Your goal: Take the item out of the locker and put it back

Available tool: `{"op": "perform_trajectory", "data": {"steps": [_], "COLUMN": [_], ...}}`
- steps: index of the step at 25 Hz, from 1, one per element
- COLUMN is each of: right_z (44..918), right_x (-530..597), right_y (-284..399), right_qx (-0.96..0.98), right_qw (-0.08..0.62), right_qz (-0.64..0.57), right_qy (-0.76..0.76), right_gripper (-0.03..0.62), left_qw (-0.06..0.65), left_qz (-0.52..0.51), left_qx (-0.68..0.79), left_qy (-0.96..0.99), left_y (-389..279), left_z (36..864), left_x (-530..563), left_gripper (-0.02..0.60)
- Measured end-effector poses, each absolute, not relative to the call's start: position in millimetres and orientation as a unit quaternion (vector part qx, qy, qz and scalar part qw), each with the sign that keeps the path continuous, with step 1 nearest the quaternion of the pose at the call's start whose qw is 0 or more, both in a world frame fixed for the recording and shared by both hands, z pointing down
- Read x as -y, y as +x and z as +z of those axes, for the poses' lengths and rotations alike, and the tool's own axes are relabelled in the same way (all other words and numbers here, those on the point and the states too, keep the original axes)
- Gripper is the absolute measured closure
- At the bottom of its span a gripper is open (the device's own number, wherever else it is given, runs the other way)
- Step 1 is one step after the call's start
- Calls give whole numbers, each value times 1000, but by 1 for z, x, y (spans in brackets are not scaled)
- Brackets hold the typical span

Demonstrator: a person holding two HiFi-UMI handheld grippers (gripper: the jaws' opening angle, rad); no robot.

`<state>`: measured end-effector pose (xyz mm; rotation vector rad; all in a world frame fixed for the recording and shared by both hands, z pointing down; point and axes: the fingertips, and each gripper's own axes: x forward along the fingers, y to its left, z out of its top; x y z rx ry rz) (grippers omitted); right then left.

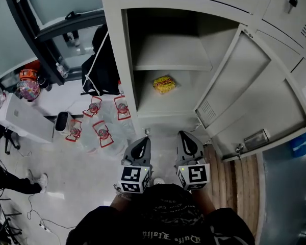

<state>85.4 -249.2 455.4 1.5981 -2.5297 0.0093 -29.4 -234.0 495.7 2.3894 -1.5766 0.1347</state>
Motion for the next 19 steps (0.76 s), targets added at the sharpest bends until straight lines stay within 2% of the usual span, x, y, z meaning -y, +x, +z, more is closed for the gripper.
{"op": "perform_trajectory", "data": {"steps": [19], "right_z": [457], "right_x": [251], "right_y": [92], "right_qx": [824], "right_qw": [97], "right_qz": [-10], "right_qy": [558], "right_gripper": [592], "left_qw": [130], "left_qz": [49], "left_qx": [546], "left_qy": [826], "left_y": [-36], "left_z": [499], "left_x": [239], "left_gripper": [577]}}
